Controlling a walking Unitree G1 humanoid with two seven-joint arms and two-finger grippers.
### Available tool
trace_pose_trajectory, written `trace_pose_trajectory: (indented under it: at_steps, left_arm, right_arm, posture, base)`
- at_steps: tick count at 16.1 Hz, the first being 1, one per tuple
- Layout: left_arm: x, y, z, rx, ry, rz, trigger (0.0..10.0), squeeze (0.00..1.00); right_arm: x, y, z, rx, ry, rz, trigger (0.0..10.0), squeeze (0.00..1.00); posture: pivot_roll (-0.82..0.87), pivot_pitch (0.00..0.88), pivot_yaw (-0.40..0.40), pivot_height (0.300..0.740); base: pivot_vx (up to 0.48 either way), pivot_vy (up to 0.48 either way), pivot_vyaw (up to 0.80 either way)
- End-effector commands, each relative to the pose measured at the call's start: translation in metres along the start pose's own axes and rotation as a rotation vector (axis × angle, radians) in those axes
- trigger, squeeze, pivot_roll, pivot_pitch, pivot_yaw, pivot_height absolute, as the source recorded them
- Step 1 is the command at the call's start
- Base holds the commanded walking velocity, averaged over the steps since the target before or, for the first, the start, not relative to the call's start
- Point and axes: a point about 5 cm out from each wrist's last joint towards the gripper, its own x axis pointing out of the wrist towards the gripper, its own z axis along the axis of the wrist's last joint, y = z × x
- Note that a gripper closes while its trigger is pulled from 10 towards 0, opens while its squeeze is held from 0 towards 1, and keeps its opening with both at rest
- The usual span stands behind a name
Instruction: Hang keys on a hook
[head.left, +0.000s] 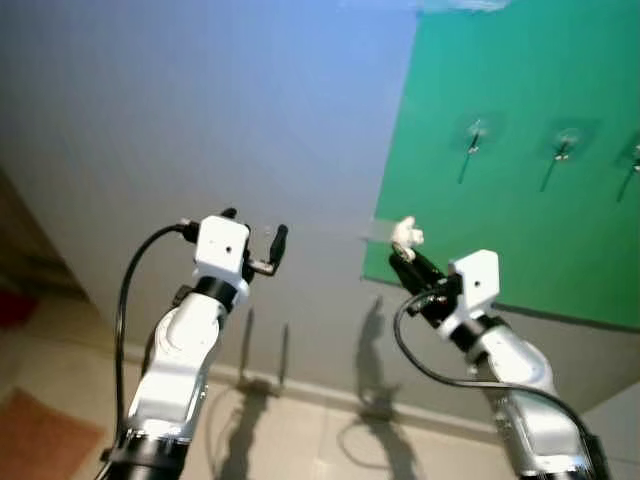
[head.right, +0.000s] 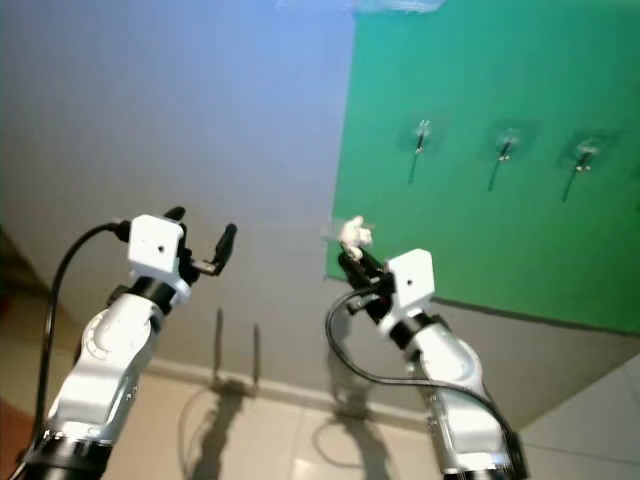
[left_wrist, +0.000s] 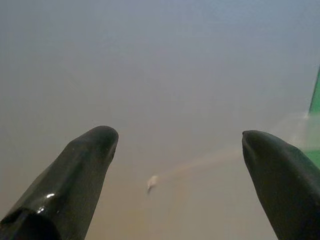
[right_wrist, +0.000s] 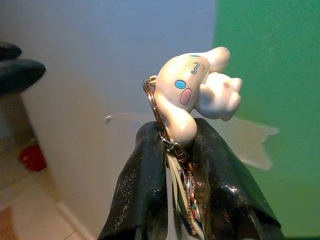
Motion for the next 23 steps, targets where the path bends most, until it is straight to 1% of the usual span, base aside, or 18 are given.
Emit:
trace_pose_trajectory:
  at_steps: [1,4,6,7,10,12,14,17,19,20,21,23]
  left_arm:
    - [0.001,-0.001,0.005,0.017,-0.021,0.000,10.0,0.00]
    - [-0.001,-0.001,0.005,0.018,-0.020,0.010,10.0,0.00]
    - [0.002,0.002,0.008,0.017,-0.029,0.030,10.0,0.00]
    - [0.002,0.001,0.008,0.018,-0.030,0.030,10.0,0.00]
    - [0.002,-0.002,0.010,0.055,-0.028,-0.016,10.0,0.00]
    - [0.001,-0.002,0.009,0.058,-0.022,-0.046,10.0,0.00]
    - [0.001,-0.003,0.010,0.073,-0.025,-0.067,10.0,0.00]
    - [0.003,-0.006,0.012,0.101,-0.027,-0.101,10.0,0.00]
    - [0.003,-0.006,0.013,0.100,-0.032,-0.110,10.0,0.00]
    - [0.004,-0.005,0.014,0.098,-0.035,-0.110,10.0,0.00]
    - [0.004,-0.006,0.014,0.093,-0.036,-0.114,10.0,0.00]
    - [0.002,-0.010,0.016,0.087,-0.042,-0.149,10.0,0.00]
  right_arm:
    - [0.003,0.000,0.015,-0.022,-0.066,0.026,10.0,0.00]
    - [0.008,0.003,0.020,-0.028,-0.069,0.055,10.0,0.00]
    - [0.016,0.005,0.028,-0.020,-0.097,0.058,10.0,0.00]
    - [0.018,0.005,0.029,-0.020,-0.104,0.056,10.0,0.00]
    - [0.024,0.006,0.038,-0.004,-0.135,0.054,10.0,0.00]
    - [0.029,0.013,0.047,-0.035,-0.157,0.107,10.0,0.00]
    - [0.034,0.016,0.054,-0.048,-0.171,0.119,10.0,0.00]
    - [0.040,0.015,0.061,-0.061,-0.189,0.094,10.0,0.00]
    - [0.046,0.016,0.065,-0.079,-0.192,0.075,10.0,0.00]
    - [0.053,0.014,0.068,-0.078,-0.182,0.027,10.0,0.00]
    - [0.058,0.014,0.069,-0.077,-0.177,0.011,10.0,0.00]
    - [0.076,0.022,0.073,-0.087,-0.180,0.031,10.0,0.00]
  posture:
    - [-0.01,0.000,-0.023,0.740]
    - [-0.01,0.000,-0.030,0.740]
    - [-0.01,0.000,-0.035,0.740]
    - [-0.01,0.000,-0.035,0.740]
    - [0.00,0.000,-0.040,0.740]
    - [0.00,0.000,-0.034,0.740]
    - [0.01,0.000,-0.032,0.740]
    - [0.01,0.000,-0.025,0.740]
    - [0.01,0.000,-0.020,0.740]
    - [0.01,0.000,-0.015,0.740]
    - [0.01,0.000,-0.013,0.740]
    - [0.01,0.000,-0.007,0.740]
  base:
    - [0.000,-0.420,0.00]
    - [0.000,-0.420,0.00]
    - [0.000,-0.409,0.00]
    - [0.000,-0.296,0.00]
    - [0.000,0.000,0.00]
    - [0.000,0.000,0.00]
    - [0.000,0.000,0.00]
    - [0.000,0.000,0.00]
    - [0.000,0.000,0.00]
    - [0.000,0.000,0.00]
    - [0.000,0.000,0.00]
    - [0.000,0.000,0.00]
